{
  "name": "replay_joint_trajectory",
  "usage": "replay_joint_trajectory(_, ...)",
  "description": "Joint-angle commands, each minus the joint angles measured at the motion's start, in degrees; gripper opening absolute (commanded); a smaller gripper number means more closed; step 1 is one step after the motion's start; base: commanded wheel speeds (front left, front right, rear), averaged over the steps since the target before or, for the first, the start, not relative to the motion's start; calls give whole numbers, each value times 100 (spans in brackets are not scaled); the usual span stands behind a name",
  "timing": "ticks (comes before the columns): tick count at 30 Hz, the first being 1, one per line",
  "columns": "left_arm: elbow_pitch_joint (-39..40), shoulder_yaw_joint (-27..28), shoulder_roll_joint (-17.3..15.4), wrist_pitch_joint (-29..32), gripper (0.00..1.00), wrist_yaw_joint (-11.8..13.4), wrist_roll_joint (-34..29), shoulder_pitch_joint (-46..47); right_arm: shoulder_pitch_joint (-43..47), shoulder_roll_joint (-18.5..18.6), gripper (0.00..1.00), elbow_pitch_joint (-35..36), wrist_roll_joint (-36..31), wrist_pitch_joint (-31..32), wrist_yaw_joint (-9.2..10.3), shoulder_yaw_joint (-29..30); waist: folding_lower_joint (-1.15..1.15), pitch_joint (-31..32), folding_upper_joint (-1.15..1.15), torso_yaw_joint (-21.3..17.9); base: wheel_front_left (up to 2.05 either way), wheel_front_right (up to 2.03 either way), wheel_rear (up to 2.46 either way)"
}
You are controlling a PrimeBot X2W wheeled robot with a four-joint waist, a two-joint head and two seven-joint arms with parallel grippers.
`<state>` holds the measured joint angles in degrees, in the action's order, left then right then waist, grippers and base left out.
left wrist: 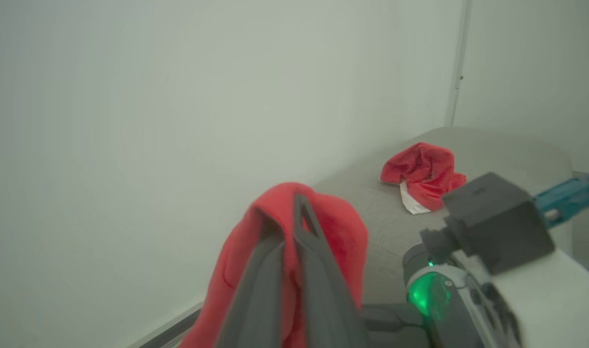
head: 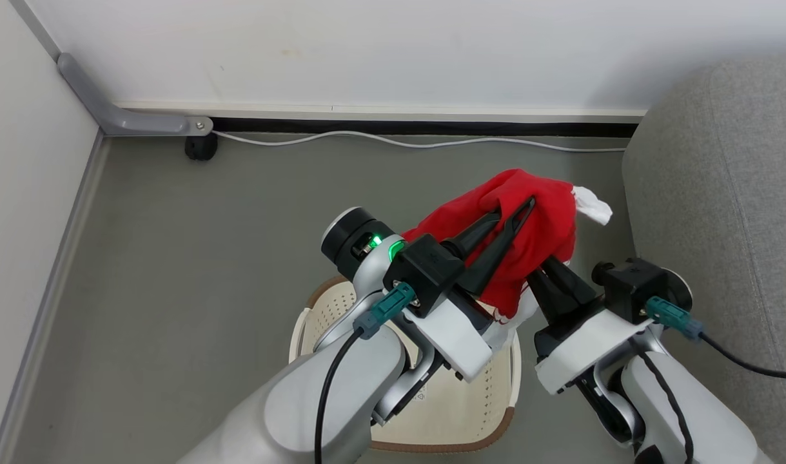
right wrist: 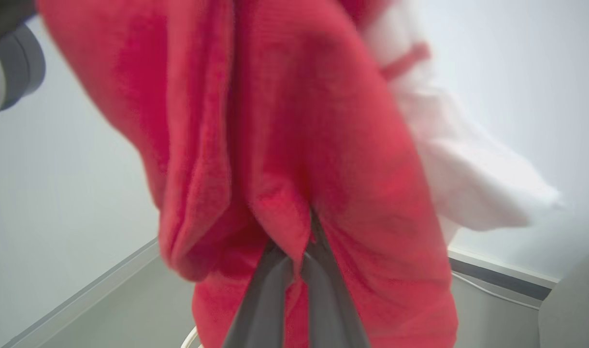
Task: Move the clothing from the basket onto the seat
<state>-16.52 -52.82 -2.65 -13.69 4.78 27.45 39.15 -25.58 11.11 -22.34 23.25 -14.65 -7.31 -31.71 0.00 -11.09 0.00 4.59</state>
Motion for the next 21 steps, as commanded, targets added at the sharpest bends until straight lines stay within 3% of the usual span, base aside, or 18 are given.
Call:
replay_joint_trajectory(1, 92, 175, -23, -52, 23, 61, 34, 248, -26, 1, 0, 197, 43, -35, -18, -19, 0, -22, 0, -34, 0, 0, 0)
replay_joint_trajectory(3, 18, 187, -23, -78, 100, 72, 29, 242, -7, 43, 0, 270, 70, -35, -18, 39, 0, -46, 0, -77, 0, 0, 0)
replay_joint_trajectory(9, -231, 257, -23, -120, 100, -28, -8, 179, 51, 136, 0, 620, 134, -35, -18, 371, 0, -115, 0, -290, 0, 0, 0)
replay_joint_trajectory(21, -467, 766, -23, -129, 100, -306, -167, -178, 75, 285, 0, 1322, 260, -35, -18, 1632, 0, -119, 0, -1066, 0, 0, 0)
